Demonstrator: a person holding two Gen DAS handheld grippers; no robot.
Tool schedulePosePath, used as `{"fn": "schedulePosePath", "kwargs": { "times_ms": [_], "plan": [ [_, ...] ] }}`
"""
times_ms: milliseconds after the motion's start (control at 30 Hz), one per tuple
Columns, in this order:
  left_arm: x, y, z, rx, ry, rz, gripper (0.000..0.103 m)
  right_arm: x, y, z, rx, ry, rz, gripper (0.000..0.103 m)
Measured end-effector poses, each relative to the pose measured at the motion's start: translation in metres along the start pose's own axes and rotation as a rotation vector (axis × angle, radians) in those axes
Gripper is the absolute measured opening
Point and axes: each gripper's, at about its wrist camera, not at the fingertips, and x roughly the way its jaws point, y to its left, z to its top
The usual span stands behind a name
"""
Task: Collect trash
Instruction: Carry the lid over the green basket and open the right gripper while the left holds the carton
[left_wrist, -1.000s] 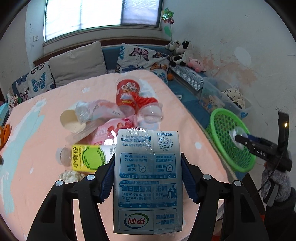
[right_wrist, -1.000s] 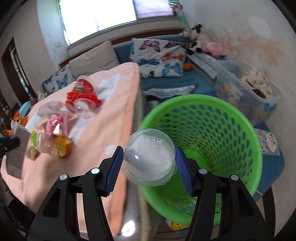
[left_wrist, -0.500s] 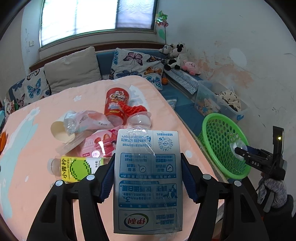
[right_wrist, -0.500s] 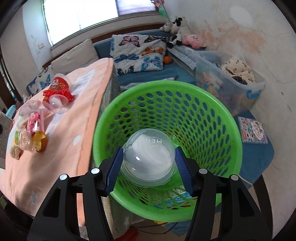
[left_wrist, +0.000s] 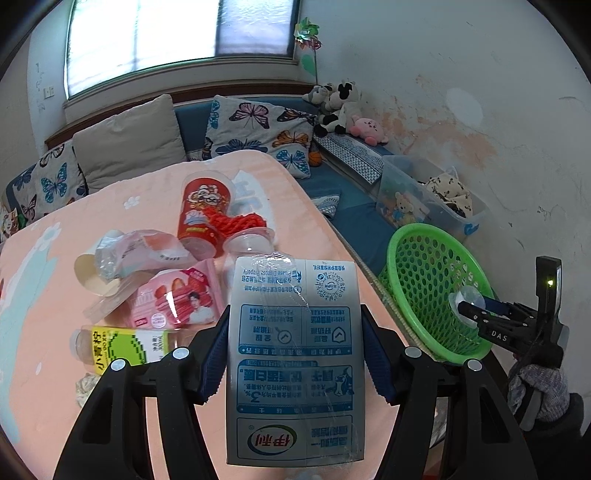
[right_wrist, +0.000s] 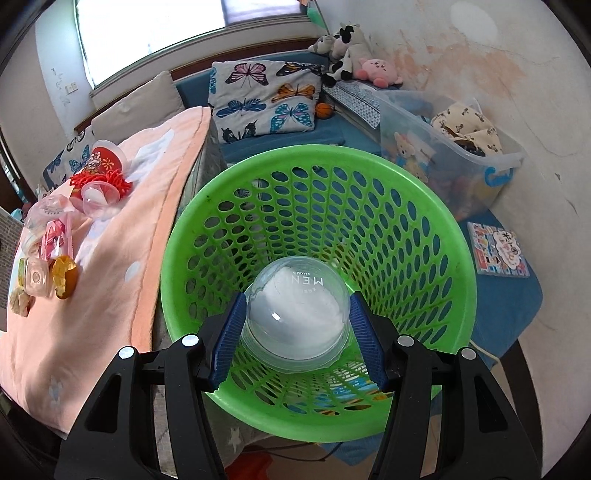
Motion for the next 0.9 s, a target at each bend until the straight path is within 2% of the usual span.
{"fn": "schedulePosePath", "kwargs": {
  "times_ms": [900],
  "plan": [
    [0.041,-0.073,0.031,0.108,0.019,-0.067,0.062,0.001,-0.018,-0.007,0.033,0.015,0.007,0.059]
  ]
}}
